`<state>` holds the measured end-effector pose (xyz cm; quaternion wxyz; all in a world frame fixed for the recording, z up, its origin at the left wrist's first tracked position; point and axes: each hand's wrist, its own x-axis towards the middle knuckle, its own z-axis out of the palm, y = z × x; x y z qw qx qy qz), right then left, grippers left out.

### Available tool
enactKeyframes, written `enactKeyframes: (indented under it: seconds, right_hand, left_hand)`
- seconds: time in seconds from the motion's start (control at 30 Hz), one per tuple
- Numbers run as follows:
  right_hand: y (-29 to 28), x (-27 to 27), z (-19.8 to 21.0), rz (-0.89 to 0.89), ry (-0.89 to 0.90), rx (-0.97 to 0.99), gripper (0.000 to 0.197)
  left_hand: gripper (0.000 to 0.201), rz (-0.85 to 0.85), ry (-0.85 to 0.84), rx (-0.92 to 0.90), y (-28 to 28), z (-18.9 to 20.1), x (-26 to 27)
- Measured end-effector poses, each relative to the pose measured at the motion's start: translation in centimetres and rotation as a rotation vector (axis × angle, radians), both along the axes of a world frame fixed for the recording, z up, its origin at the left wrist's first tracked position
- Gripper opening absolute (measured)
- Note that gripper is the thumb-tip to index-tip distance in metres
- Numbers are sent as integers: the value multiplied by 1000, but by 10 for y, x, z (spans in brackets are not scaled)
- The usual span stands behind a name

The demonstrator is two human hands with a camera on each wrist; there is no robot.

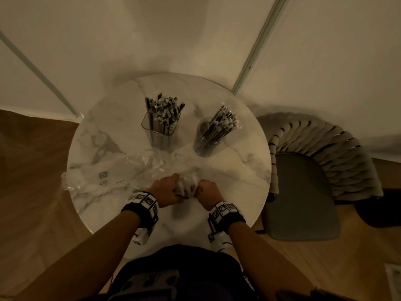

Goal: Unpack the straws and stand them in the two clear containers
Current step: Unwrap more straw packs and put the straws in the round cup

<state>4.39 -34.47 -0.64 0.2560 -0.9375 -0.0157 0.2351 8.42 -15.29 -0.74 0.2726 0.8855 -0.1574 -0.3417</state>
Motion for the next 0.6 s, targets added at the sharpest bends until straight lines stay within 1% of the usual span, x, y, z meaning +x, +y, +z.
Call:
enactKeyframes:
  seconds: [0.03,0.07,0.1,0.17,0.23,0.33,0.43,0.6]
  right_hand:
    - [-2,0,1,-10,-8,13,21]
    - [-4,1,1,-26,-13,34,23]
    - [-5,1,1,-54,-10,64,24]
    - [-7,1,0,-84,24,108,19]
    - [-10,1,-1,-111,61,132,16]
    - [-14,1,-2,-143,64,165,25]
    - [-15,1,-4,-201,56,174,29]
    - [-16,0,-6,-248,-7,236,20]
  left_hand:
    - [80,-48,-30,78,0,-1,1]
    - [77,-82,-56,138,0,-3,2]
    - [69,-95,-69,157,1,-5,2]
    - [48,-49,-58,105,0,-6,3]
    - [33,-27,-40,62,-2,-4,4]
    - [29,-30,-36,42,-4,-4,4]
    - [29,-1,-31,-20,-2,-4,4]
    - [26,16,-27,-66,-1,-1,-1]
